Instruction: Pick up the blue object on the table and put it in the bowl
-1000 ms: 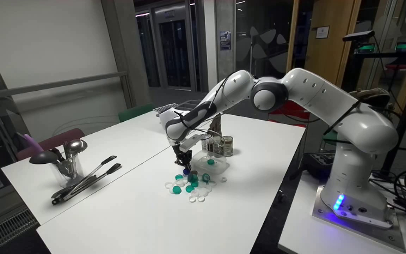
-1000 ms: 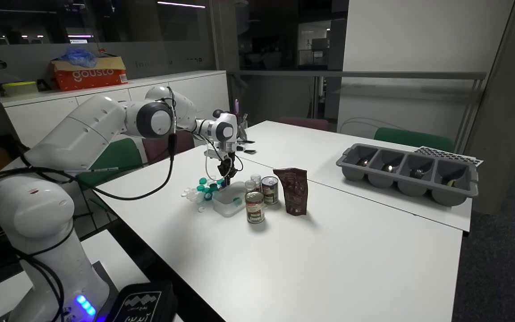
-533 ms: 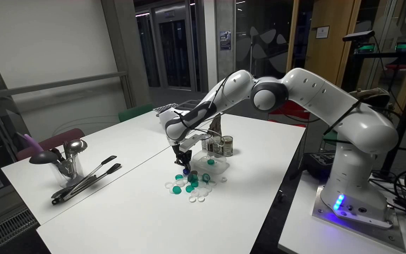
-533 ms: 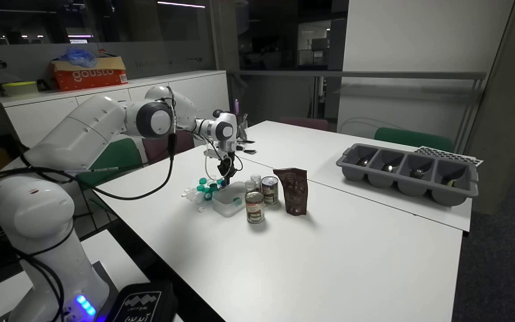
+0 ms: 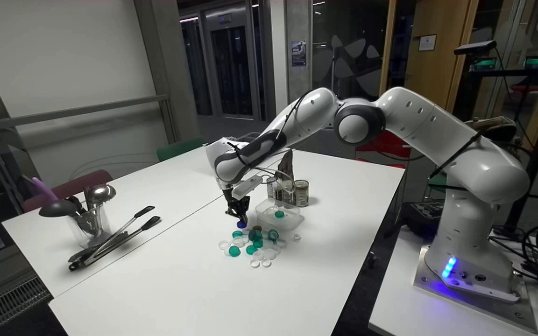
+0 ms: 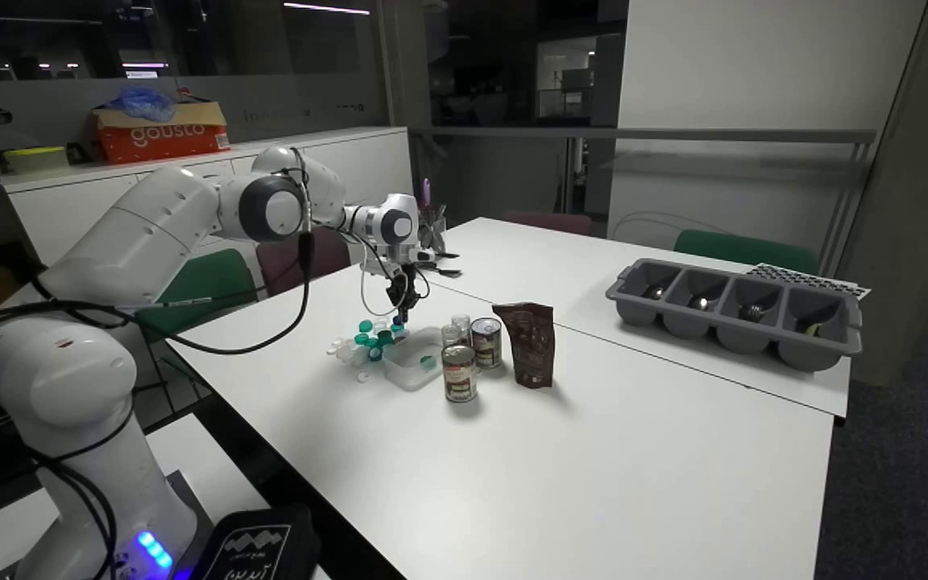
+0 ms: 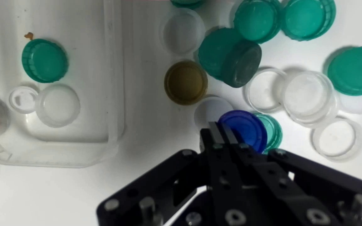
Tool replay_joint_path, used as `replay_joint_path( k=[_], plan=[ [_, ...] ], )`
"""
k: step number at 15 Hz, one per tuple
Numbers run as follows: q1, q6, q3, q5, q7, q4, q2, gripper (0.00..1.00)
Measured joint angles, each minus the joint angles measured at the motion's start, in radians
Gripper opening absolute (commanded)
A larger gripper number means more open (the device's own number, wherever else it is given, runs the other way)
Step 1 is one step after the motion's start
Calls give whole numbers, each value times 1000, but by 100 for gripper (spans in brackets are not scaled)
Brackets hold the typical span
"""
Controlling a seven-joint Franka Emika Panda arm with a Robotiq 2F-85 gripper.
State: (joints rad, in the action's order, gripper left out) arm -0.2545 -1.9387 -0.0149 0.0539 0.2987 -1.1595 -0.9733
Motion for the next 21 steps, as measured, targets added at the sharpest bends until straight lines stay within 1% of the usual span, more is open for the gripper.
replay_joint_path(
  k=[5, 9, 12, 14, 21],
  plan=[
    [-9, 0, 1, -2, 104, -72, 67, 1],
    [-5, 6, 7, -8, 146, -168, 119, 1],
    [-5, -16, 12, -11, 172, -263, 159, 1],
    [-5, -68, 13, -15, 194, -342, 196, 1],
    [-14, -303, 10, -34, 269, -645, 357, 1]
  ],
)
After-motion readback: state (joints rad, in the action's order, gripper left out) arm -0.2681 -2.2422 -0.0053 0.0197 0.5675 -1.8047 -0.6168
